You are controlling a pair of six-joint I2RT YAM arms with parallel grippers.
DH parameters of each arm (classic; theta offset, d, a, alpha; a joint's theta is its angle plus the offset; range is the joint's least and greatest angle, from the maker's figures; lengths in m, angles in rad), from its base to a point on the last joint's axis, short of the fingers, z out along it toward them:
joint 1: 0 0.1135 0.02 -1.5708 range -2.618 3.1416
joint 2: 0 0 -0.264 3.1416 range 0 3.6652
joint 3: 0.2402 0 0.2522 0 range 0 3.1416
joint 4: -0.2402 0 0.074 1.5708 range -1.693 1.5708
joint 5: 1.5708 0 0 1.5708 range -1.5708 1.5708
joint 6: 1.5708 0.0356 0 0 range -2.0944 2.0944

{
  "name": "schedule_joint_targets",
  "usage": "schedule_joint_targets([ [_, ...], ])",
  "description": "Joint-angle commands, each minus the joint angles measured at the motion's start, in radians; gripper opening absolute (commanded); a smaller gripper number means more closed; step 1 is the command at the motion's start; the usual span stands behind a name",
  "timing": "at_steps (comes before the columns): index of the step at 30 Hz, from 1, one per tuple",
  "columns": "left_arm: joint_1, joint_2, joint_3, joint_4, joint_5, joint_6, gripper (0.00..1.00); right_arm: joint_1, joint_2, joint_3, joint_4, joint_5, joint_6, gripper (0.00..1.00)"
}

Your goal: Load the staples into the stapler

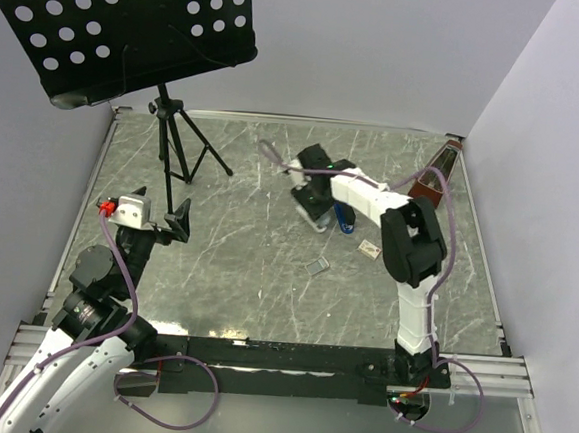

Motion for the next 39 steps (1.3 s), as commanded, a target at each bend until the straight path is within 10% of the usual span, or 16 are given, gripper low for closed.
schedule_joint_targets([
  [1,0.006,0.006,0.003,0.042,0.003,-0.003,0.99,-0.04,-0.117,-0.025,0.018,0.227,0.194,0.17],
  [25,0.006,0.004,0.006,0.036,0.009,-0.007,0.99,-0.005,0.03,0.093,-0.137,0.364,0.475,0.4],
  [39,0.012,-0.014,0.025,0.028,-0.034,-0.096,0.99,0.026,-0.088,0.113,-0.108,0.306,0.481,0.73],
])
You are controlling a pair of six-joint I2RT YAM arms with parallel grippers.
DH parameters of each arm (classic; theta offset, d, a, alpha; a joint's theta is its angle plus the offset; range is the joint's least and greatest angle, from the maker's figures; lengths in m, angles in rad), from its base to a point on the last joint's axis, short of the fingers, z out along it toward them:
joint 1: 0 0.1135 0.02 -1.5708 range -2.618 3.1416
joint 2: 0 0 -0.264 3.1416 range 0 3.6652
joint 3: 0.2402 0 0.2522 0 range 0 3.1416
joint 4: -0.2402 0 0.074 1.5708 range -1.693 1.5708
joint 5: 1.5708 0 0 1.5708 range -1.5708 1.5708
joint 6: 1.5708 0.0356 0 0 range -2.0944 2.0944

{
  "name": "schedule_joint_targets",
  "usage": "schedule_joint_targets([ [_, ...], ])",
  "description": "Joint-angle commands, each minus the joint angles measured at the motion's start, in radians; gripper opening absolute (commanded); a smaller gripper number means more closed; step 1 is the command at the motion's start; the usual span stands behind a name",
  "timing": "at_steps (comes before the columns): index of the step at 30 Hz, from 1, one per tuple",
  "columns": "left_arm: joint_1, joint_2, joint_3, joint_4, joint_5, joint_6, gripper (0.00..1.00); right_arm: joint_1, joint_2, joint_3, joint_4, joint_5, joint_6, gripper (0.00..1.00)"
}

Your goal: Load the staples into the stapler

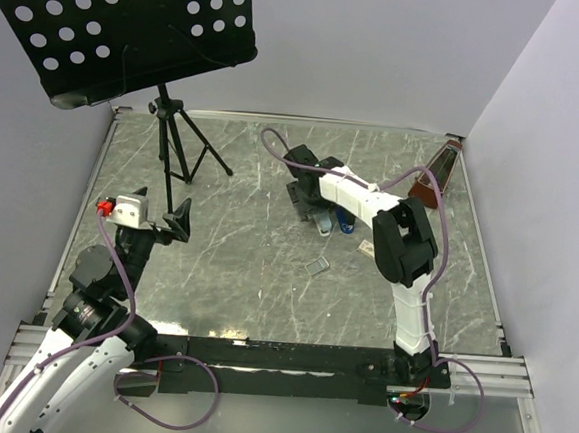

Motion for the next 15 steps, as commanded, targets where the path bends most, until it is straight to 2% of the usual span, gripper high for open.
schedule_joint_targets([
  [1,0.01,-0.02,0.026,0.028,-0.052,-0.089,0.99,0.0,-0.137,0.012,0.041,-0.017,0.019,0.75],
  [4,0.021,-0.04,0.026,0.028,-0.181,-0.166,0.99,-0.032,-0.252,-0.049,0.104,-0.036,0.038,0.88],
  [8,0.053,-0.051,0.035,-0.007,-0.35,-0.241,0.99,-0.14,-0.486,-0.177,0.196,-0.093,0.109,0.98],
  [15,0.108,-0.098,0.038,-0.021,-0.416,-0.269,0.99,-0.368,-0.914,-0.495,0.325,-0.05,0.223,1.0],
])
